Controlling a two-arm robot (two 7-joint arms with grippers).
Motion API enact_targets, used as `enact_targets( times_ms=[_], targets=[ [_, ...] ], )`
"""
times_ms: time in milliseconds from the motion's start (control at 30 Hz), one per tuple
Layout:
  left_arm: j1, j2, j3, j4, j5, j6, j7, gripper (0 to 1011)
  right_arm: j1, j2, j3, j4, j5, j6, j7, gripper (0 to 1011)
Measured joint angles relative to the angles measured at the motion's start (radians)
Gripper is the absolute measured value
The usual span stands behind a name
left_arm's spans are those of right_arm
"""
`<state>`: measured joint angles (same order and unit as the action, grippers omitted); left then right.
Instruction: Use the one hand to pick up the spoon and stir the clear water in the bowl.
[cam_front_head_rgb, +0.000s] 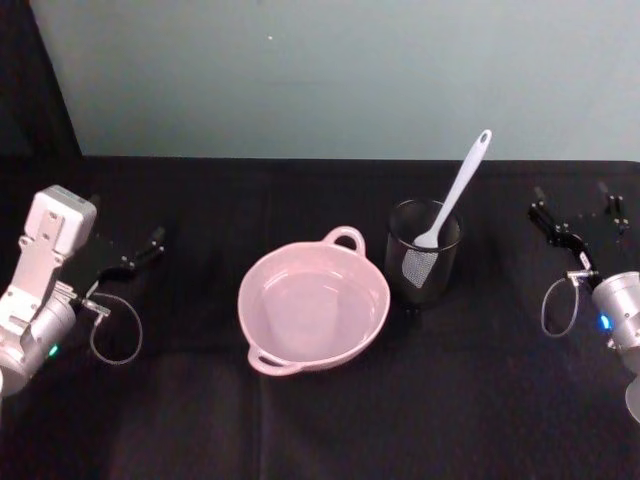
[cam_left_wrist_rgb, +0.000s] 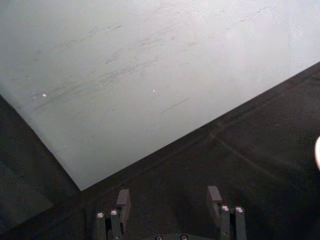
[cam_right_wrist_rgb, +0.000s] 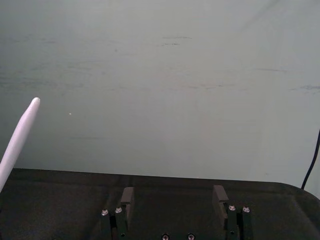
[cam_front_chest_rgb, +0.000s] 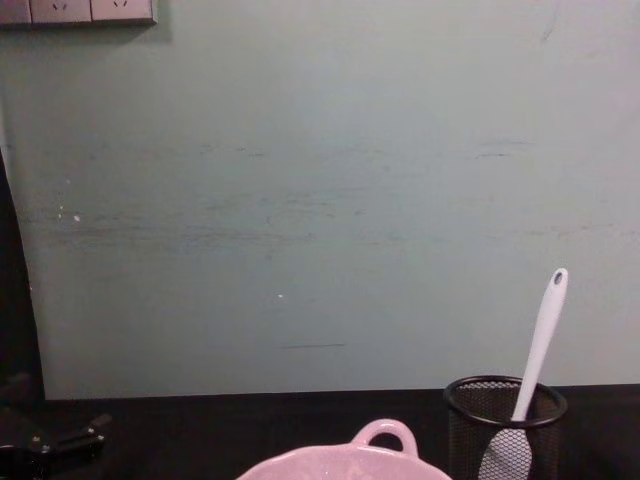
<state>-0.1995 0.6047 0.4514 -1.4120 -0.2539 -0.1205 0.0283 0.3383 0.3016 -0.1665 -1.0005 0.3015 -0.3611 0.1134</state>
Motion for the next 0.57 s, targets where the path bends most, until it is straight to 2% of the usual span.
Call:
enact_targets(
  times_ms=[567],
  targets=[
    [0.000,0.000,0.000,0.000,0.000,0.000,0.000,1011,-0.002,0.002,-0.002,-0.003,0.001,0.001,0.001,1003]
  ],
)
